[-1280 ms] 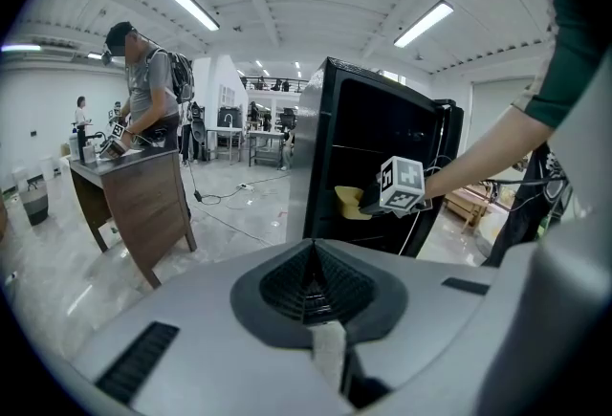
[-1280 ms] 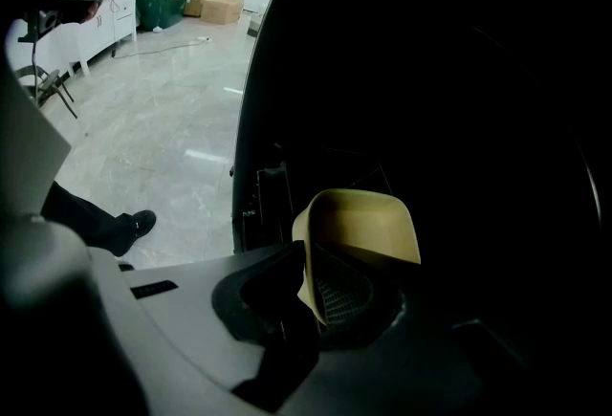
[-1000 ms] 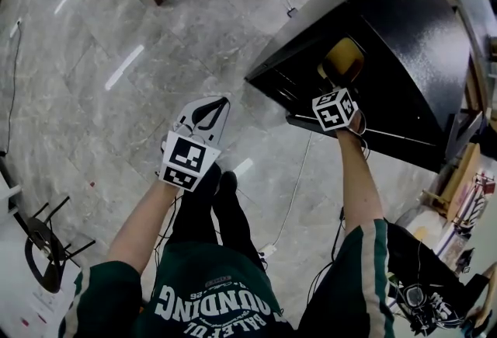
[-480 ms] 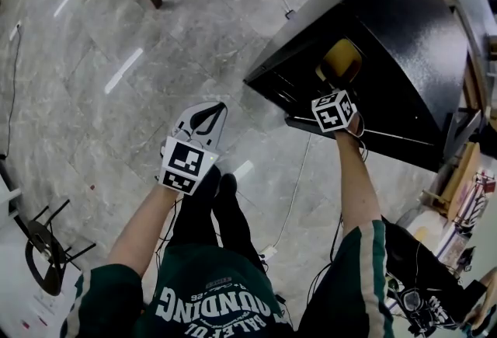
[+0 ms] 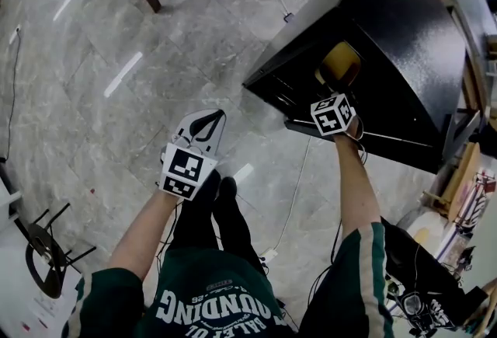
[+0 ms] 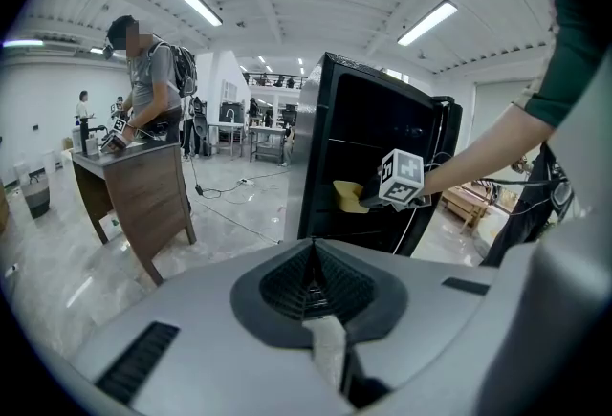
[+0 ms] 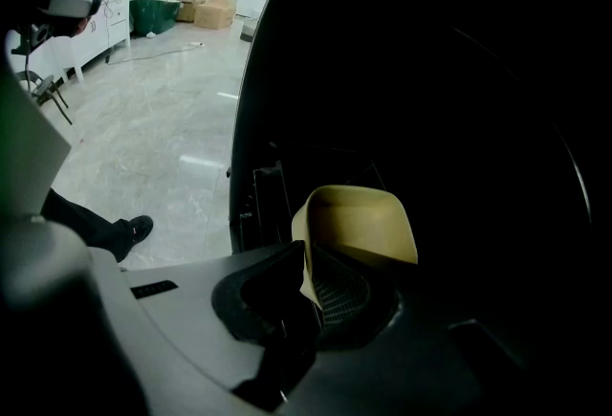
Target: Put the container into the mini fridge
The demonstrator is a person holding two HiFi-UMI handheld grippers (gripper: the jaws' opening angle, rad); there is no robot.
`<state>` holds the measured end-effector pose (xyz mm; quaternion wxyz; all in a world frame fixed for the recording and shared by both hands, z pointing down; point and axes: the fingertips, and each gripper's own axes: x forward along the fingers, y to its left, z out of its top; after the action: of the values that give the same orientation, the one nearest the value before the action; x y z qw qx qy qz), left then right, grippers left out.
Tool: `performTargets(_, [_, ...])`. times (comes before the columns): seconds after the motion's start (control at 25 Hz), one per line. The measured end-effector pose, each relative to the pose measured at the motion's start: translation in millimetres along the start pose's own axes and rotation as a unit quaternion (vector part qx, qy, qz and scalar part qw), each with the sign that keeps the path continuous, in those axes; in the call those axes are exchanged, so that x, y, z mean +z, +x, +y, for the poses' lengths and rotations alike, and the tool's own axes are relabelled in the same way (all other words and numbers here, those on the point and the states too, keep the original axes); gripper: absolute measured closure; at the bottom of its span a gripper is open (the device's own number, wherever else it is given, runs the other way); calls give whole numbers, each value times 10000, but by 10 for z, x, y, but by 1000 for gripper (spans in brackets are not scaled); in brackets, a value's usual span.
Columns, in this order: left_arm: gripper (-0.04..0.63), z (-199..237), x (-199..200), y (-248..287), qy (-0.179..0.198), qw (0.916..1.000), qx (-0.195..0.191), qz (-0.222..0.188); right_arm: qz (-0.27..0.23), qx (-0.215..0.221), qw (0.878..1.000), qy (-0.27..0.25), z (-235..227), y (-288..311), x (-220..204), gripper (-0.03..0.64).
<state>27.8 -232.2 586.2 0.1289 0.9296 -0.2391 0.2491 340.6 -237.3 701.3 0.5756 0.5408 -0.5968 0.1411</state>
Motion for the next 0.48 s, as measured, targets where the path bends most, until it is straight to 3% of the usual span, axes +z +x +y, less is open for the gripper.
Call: performTargets(0.48, [580, -22, -51, -13, -17, 10000, -19, 52, 76, 1, 10000, -60, -15, 3, -18, 577])
